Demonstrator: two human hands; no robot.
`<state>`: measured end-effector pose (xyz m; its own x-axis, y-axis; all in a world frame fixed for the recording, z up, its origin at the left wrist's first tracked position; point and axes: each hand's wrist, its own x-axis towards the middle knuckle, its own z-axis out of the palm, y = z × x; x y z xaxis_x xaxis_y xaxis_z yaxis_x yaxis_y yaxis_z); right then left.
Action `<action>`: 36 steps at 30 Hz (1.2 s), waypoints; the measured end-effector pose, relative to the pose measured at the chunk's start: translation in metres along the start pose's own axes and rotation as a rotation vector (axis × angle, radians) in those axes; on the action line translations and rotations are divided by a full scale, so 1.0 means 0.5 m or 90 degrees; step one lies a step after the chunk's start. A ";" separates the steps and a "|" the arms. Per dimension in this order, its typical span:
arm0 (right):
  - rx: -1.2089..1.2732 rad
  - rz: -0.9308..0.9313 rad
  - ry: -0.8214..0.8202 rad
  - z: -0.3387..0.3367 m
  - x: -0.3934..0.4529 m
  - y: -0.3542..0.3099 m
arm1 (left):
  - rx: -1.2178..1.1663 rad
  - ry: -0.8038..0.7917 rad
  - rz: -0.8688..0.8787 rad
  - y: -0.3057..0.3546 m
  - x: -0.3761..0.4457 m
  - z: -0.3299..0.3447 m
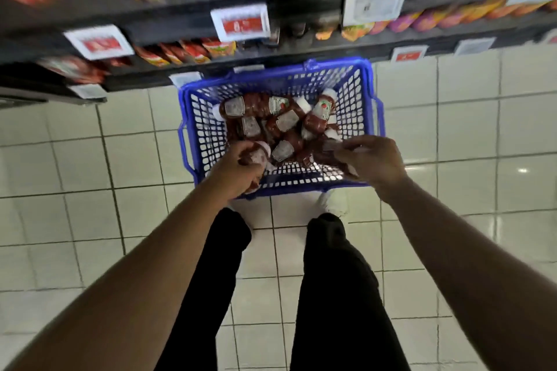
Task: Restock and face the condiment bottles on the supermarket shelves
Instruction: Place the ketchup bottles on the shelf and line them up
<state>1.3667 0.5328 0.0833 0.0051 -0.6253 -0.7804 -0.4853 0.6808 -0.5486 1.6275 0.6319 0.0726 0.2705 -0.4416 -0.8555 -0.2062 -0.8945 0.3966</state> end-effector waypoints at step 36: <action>-0.055 -0.993 0.014 -0.396 -1.023 -1.204 | -0.463 -0.156 0.885 0.806 -1.177 -0.725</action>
<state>1.4829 0.3671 0.8721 0.5211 -0.6712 0.5272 -0.0592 -0.6446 -0.7622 1.7259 0.5064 0.8567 0.0963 -0.9516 0.2920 0.3406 0.3071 0.8887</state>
